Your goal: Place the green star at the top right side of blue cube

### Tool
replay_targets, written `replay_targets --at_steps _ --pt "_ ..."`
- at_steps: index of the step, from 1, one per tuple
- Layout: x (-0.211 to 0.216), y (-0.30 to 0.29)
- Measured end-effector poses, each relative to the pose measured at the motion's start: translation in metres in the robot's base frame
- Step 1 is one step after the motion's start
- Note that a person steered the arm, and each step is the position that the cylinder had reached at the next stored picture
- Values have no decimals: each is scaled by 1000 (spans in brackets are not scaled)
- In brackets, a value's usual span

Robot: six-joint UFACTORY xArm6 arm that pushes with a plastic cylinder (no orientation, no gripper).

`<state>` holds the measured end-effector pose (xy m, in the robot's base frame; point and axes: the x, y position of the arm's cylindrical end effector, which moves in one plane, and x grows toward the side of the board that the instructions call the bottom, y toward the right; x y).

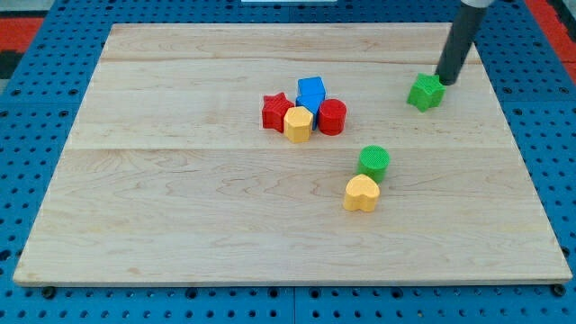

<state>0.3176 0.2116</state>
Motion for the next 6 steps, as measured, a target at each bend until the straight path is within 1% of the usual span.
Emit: replay_targets --at_steps 1,2,3,4,6 --pt "9 5" --pt "40 24" --pt "50 -27" --pt "30 -68" --pt "12 -102"
